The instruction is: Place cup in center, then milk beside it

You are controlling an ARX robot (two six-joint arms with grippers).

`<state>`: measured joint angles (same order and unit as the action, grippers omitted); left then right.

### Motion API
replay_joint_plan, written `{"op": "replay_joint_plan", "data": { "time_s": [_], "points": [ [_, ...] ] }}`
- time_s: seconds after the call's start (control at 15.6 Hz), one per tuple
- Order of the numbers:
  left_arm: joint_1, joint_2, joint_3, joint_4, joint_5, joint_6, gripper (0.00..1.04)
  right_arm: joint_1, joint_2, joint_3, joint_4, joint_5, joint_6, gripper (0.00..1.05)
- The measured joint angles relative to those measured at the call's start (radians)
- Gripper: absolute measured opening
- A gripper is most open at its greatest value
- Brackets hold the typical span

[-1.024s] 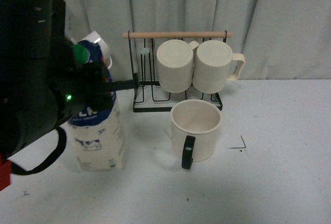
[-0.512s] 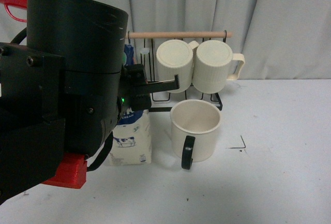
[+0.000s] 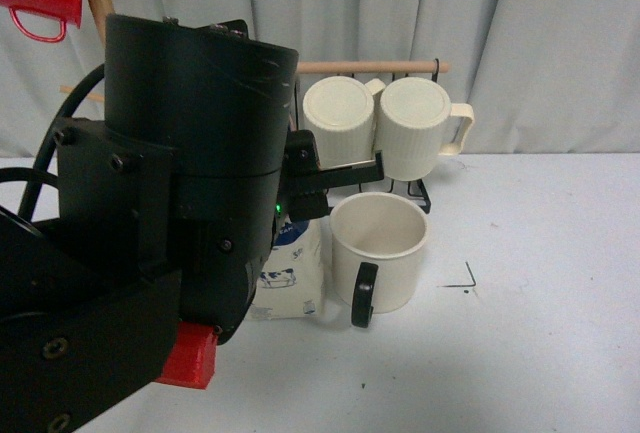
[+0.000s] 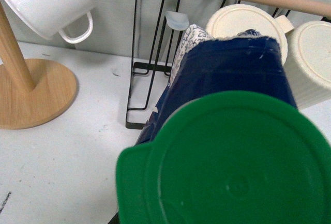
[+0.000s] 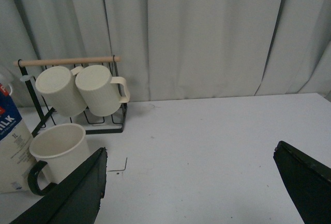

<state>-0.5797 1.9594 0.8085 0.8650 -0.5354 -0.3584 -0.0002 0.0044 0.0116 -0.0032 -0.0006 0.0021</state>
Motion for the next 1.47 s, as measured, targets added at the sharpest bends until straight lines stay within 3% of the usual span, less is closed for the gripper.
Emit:
{"op": "replay_joint_plan", "data": {
  "time_s": [0.06,0.13,0.19,0.83,0.9,0.96,1.09,1.34,1.47],
  "points": [
    [-0.011,0.013,0.000,0.027,0.013,0.012,0.23,0.000,0.000,0.000,0.000,0.000,0.000,0.98],
    [-0.014,-0.008,0.011,0.098,0.013,0.052,0.67,0.000,0.000,0.000,0.000,0.000,0.000,0.98],
    [-0.003,-0.050,-0.034,0.085,0.016,0.053,1.00,0.000,0.000,0.000,0.000,0.000,0.000,0.98],
    [0.051,-0.350,-0.185,0.098,0.066,0.081,0.98,0.000,0.000,0.000,0.000,0.000,0.000,0.98],
    [0.065,-0.443,-0.226,0.055,0.077,0.112,0.97,0.000,0.000,0.000,0.000,0.000,0.000,0.98],
    [0.088,-0.550,-0.275,-0.030,0.067,0.177,0.86,0.000,0.000,0.000,0.000,0.000,0.000,0.98],
    [0.185,-0.812,-0.430,-0.158,0.138,0.294,0.65,0.000,0.000,0.000,0.000,0.000,0.000,0.98],
    [0.295,-1.018,-0.561,-0.165,0.245,0.336,0.30,0.000,0.000,0.000,0.000,0.000,0.000,0.98],
    [0.352,-1.097,-0.632,-0.197,0.306,0.341,0.05,0.000,0.000,0.000,0.000,0.000,0.000,0.98]
  ]
}}
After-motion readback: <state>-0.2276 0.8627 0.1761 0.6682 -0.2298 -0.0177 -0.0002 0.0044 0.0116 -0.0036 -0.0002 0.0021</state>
